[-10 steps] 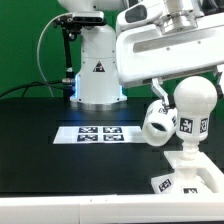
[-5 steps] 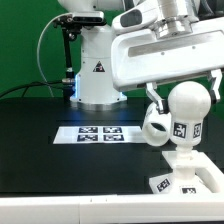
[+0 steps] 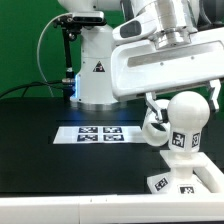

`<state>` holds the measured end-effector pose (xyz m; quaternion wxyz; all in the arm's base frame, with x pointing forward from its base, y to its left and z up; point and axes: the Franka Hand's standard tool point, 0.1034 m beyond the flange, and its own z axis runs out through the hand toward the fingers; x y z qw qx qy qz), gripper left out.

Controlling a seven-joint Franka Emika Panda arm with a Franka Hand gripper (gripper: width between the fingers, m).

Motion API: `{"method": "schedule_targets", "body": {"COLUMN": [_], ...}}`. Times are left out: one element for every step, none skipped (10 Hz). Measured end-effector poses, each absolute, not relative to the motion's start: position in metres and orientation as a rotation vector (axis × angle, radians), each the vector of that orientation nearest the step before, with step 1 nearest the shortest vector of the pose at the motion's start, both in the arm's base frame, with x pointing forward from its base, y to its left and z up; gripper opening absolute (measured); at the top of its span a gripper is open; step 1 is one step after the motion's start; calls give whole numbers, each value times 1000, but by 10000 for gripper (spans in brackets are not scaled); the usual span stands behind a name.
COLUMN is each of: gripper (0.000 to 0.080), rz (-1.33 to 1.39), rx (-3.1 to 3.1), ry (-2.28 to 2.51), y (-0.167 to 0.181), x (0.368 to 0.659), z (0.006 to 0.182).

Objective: Assemble lamp

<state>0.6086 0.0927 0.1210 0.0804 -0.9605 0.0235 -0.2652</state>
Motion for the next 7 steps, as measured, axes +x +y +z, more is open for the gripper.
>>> {"method": "schedule_targets", "body": {"gripper": [576,592,592,678,693,698,698], "rz": [-793,-793,-792,-784,-729,-686,-613], "rx": [-2873,-2873,-2873,-2874,-2883,-2897,-2919], "ry": [67,68,68,67,63,36,-2], "y": [94,93,93,94,95,93,88], "x": [608,608,608,608,607,609,610], "z": [121,121,121,120,119,122,124]}}
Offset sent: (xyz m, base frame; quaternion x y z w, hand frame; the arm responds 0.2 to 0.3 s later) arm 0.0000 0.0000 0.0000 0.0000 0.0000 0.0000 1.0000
